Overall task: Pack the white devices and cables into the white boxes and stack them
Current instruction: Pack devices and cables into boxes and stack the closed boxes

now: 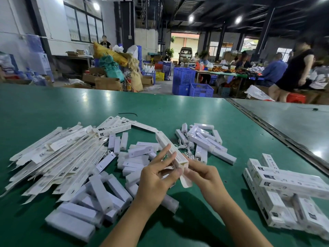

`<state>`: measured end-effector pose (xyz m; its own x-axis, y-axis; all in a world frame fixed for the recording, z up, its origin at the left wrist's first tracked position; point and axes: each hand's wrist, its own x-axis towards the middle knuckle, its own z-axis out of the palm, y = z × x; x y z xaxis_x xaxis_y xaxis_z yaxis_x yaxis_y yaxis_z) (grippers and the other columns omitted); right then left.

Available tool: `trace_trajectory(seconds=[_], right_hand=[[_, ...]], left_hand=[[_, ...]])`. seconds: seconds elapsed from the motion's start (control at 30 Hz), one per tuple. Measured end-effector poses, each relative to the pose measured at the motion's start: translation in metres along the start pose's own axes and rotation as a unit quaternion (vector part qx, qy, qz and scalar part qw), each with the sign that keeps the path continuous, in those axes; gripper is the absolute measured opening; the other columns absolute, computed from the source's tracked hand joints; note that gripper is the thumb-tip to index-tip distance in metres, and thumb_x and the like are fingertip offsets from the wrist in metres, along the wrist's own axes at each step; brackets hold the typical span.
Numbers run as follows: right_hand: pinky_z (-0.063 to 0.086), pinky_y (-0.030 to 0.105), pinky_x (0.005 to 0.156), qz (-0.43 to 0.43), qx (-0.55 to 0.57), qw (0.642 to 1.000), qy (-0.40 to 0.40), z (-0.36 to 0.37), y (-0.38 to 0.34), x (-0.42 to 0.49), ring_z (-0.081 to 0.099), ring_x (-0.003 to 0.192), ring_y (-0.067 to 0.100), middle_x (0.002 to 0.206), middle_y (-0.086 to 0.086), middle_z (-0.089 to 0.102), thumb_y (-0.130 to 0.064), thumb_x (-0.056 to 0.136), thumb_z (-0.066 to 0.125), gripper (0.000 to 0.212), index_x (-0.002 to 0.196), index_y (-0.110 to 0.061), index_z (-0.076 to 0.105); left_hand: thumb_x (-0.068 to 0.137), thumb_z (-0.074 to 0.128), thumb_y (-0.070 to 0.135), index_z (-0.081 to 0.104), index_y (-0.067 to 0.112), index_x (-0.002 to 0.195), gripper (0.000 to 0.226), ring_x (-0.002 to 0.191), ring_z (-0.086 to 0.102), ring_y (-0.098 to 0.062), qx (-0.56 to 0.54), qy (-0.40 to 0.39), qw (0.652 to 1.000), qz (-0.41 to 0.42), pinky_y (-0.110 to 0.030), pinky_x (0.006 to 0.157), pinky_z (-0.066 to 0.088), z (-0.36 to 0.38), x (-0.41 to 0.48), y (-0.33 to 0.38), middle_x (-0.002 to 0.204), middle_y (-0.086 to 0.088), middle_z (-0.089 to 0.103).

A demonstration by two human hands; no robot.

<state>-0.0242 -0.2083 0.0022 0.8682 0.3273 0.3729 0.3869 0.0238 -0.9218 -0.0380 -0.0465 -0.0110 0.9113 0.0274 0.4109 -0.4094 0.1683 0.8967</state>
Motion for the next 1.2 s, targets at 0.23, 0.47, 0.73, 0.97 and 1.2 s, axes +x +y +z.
trace_trajectory(seconds=[0.23, 0.47, 0.73, 0.97, 1.2], right_hand=[[0.038, 0.021, 0.055, -0.016, -0.052, 0.994, 0.09, 0.007, 0.005, -0.001, 0.048, 0.056, 0.009, 0.062, -0.001, 0.062, -0.005, 0.084, 0.075, 0.019, 0.083, -0.021, 0.064], [0.05, 0.022, 0.071, -0.05, -0.109, 0.993, 0.022, 0.01, 0.005, -0.002, 0.062, 0.075, 0.007, 0.083, -0.007, 0.068, 0.004, 0.073, 0.051, 0.039, 0.092, -0.026, 0.067], [0.045, 0.019, 0.096, -0.137, -0.247, 0.959, 0.032, 0.007, 0.005, 0.001, 0.058, 0.117, 0.008, 0.135, -0.012, 0.056, -0.008, 0.081, 0.078, 0.029, 0.104, -0.024, 0.071], [0.052, 0.023, 0.083, -0.153, -0.237, 0.956, 0.075, 0.009, 0.007, 0.002, 0.067, 0.098, 0.005, 0.115, -0.018, 0.069, -0.014, 0.084, 0.075, 0.011, 0.095, -0.014, 0.073], [0.056, 0.03, 0.081, -0.117, -0.196, 0.968, 0.101, 0.011, 0.01, 0.002, 0.069, 0.089, 0.013, 0.108, -0.021, 0.07, -0.014, 0.084, 0.075, 0.024, 0.101, -0.029, 0.068]], left_hand=[[0.064, 0.083, 0.03, 0.074, 0.037, 0.104, 0.042, 0.117, 0.063, -0.002, 0.032, 0.032, 0.999, 0.003, -0.018, 0.094, 0.052, -0.001, 0.002, -0.002, 0.129, 0.025, 0.063], [0.067, 0.079, 0.024, 0.079, 0.032, 0.09, 0.025, 0.092, 0.07, 0.0, 0.022, 0.069, 0.997, -0.009, -0.013, 0.079, 0.052, -0.007, 0.007, -0.005, 0.108, 0.015, 0.075], [0.072, 0.076, 0.022, 0.081, 0.034, 0.086, 0.019, 0.087, 0.073, -0.008, -0.006, 0.085, 0.996, -0.019, -0.017, 0.077, 0.055, -0.009, 0.007, -0.002, 0.105, 0.006, 0.077], [0.081, 0.065, 0.021, 0.076, 0.023, 0.103, 0.025, 0.11, 0.066, -0.001, 0.001, 0.043, 0.999, -0.025, -0.011, 0.087, 0.05, -0.003, 0.005, 0.0, 0.115, 0.01, 0.073], [0.092, 0.059, 0.002, 0.075, 0.014, 0.108, 0.025, 0.116, 0.063, -0.001, 0.012, 0.009, 1.0, -0.023, -0.018, 0.094, 0.051, -0.006, 0.002, 0.0, 0.118, 0.011, 0.072]])
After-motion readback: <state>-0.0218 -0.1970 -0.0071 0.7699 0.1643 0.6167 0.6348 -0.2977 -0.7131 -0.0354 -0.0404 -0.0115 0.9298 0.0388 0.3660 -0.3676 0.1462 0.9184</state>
